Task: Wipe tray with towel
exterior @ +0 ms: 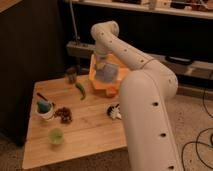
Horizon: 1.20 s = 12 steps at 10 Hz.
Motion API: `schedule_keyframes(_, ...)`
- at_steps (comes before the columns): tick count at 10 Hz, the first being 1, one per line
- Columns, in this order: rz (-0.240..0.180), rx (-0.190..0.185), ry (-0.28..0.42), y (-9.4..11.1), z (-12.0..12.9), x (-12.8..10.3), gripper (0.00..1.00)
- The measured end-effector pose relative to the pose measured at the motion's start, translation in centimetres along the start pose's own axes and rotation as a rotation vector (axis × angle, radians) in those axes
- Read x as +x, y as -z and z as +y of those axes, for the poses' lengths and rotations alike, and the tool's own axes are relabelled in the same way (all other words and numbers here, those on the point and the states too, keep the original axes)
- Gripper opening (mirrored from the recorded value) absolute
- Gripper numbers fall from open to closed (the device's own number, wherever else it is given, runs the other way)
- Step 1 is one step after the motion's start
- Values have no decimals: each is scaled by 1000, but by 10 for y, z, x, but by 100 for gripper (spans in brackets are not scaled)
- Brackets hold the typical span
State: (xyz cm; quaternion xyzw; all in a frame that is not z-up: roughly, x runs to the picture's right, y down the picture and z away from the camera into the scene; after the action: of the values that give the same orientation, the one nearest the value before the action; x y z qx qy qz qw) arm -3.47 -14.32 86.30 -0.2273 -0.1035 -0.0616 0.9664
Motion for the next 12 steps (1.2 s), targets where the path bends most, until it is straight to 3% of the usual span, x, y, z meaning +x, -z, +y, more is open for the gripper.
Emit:
schedule_keyframes(11, 4, 3, 2, 1, -1, 2, 0)
schedule_keyframes(12, 8, 39, 14, 7, -9, 3, 0)
